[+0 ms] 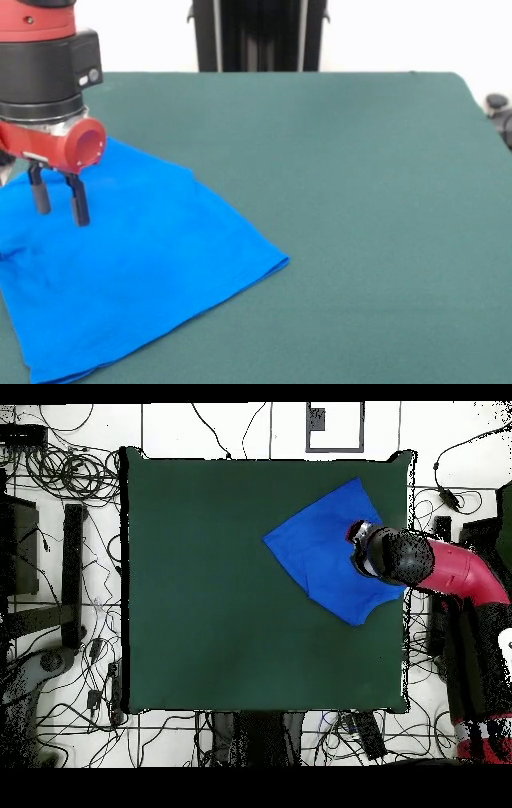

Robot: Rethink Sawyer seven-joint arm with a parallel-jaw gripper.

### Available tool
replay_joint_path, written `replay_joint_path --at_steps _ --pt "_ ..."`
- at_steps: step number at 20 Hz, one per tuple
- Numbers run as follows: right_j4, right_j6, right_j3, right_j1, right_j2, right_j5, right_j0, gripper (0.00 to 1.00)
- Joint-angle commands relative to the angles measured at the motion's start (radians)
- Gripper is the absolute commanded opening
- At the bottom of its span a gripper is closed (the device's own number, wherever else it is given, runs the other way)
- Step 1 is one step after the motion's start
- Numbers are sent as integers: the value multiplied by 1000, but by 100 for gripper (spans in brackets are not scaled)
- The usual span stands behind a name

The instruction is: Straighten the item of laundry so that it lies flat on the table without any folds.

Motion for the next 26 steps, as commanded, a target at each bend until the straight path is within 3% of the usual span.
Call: replay_joint_path --at_steps 1,11,22,26 --pt "15 -5 171 63 17 -13 14 100" --pt "-2 -10 261 50 32 -94 -27 100" --pt "-47 -104 218 188 89 -176 -78 100" --pt "-72 -115 230 170 77 -177 -74 100"
